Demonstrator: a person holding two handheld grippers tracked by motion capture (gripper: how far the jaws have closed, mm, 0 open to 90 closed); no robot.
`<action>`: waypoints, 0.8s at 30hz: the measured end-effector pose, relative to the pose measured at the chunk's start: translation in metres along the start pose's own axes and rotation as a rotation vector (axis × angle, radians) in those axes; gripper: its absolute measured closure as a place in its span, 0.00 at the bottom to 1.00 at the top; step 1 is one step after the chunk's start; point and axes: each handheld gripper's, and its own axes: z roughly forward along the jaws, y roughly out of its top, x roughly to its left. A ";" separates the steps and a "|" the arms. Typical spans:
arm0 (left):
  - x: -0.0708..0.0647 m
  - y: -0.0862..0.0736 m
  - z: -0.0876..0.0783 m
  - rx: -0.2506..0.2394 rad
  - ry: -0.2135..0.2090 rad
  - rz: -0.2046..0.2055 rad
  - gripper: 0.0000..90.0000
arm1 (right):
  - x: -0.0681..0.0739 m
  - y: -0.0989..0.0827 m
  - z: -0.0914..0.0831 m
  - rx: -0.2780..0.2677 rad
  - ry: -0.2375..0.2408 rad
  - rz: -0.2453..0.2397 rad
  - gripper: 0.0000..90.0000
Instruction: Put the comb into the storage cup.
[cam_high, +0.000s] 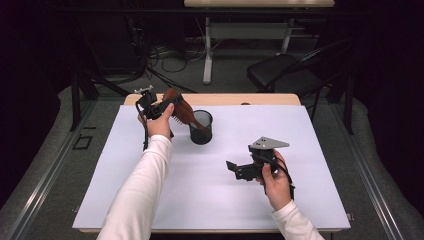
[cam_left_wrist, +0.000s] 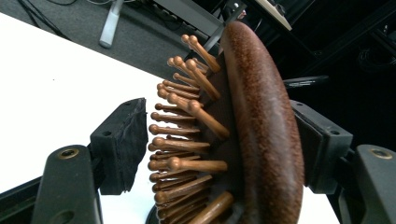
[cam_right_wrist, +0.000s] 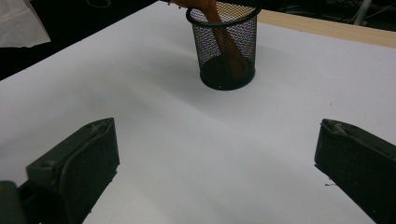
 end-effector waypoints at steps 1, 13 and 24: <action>0.000 0.000 0.000 -0.001 -0.001 -0.001 0.30 | 0.000 0.000 0.000 0.000 0.000 0.000 0.00; 0.002 0.002 -0.002 -0.024 0.035 0.011 0.16 | 0.000 0.000 0.001 0.003 -0.002 -0.002 0.00; 0.003 0.004 -0.005 -0.027 0.011 -0.007 0.01 | 0.000 0.000 0.001 0.006 -0.002 -0.003 0.00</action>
